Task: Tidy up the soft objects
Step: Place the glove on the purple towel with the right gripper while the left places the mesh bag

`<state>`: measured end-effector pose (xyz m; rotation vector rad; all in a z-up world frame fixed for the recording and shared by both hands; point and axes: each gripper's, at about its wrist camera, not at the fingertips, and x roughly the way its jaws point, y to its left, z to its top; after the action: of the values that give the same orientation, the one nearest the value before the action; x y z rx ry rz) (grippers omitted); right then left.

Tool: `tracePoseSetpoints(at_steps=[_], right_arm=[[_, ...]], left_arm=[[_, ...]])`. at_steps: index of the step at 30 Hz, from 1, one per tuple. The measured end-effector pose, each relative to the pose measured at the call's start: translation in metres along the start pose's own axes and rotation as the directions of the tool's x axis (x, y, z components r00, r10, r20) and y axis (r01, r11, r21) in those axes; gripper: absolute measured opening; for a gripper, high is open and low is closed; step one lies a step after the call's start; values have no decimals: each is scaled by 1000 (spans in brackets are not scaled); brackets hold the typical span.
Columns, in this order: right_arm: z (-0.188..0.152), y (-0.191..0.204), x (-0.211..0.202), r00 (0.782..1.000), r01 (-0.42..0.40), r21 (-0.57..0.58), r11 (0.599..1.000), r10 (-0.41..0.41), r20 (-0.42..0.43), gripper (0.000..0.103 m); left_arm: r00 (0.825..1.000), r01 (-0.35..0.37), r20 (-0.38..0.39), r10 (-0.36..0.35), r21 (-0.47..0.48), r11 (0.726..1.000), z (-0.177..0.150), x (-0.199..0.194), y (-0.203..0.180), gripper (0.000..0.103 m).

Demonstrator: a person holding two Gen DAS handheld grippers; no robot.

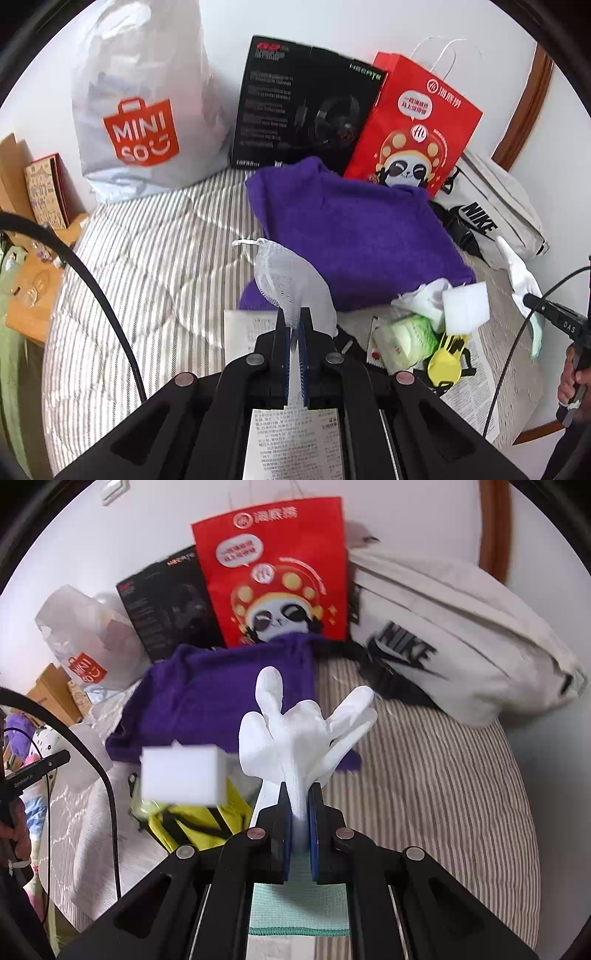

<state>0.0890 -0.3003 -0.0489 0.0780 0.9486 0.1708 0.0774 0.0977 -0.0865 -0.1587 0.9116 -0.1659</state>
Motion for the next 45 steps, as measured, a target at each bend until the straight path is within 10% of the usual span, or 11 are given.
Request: tracePoseSetpoints(at_steps=[23,45], right_arm=[[112,43,85,1000,-30,-139,990,31,3,8],[117,48,216,981,-76,-138,987,49,-190,8]], left_arm=[[1000,9,27,-10,49,999,76,27,-12,5],[998,26,-50,-22,72,997,117,107,-16,5]])
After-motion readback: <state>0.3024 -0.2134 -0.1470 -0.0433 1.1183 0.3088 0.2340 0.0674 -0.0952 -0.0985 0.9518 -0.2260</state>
